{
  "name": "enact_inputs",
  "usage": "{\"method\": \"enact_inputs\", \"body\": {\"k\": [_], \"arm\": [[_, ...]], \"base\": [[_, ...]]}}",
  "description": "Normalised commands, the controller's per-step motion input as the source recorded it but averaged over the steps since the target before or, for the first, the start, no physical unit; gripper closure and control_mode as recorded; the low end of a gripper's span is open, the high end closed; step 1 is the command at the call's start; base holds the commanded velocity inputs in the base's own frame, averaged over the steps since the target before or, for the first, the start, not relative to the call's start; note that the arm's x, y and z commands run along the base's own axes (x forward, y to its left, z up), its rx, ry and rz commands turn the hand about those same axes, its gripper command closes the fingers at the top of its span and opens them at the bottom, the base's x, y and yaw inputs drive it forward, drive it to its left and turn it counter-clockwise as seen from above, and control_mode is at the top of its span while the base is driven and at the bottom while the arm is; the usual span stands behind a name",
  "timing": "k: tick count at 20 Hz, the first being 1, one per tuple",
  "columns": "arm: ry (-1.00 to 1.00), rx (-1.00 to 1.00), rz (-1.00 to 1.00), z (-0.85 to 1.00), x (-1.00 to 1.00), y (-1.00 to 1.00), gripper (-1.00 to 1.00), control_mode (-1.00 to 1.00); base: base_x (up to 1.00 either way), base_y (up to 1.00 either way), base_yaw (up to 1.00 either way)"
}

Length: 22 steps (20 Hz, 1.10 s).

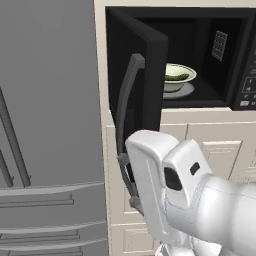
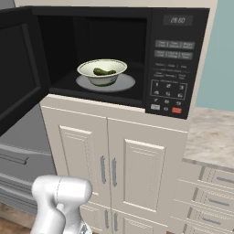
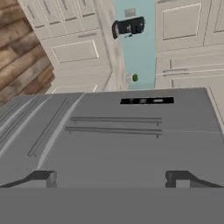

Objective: Pick the squash from the sink and place it in the bowl. Then pick the bowl and place it in the microwave. Then close the microwave door and press the start button.

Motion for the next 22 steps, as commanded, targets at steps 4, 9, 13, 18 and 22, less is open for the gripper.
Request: {"method": "enact_inputs", "body": {"k": [4, 9, 13, 18, 22], "arm": [[0.00, -0.02, -0.20, -0.21, 0.65, 0.62, -1.00, -1.00], [0.00, 0.00, -0.22, 0.00, 0.42, -0.04, -1.00, -1.00], [0.00, 0.07, -0.19, 0.00, 0.27, -0.56, -1.00, -1.00], [0.00, 0.05, -0.22, 0.20, 0.08, -0.63, -1.00, -1.00], [0.00, 0.07, -0.27, 0.36, 0.40, -0.91, -1.00, -1.00]], "base": [[0.00, 0.00, 0.00], [0.00, 0.00, 0.00], [0.00, 0.00, 0.00], [0.00, 0.00, 0.00], [0.00, 0.00, 0.00]]}}
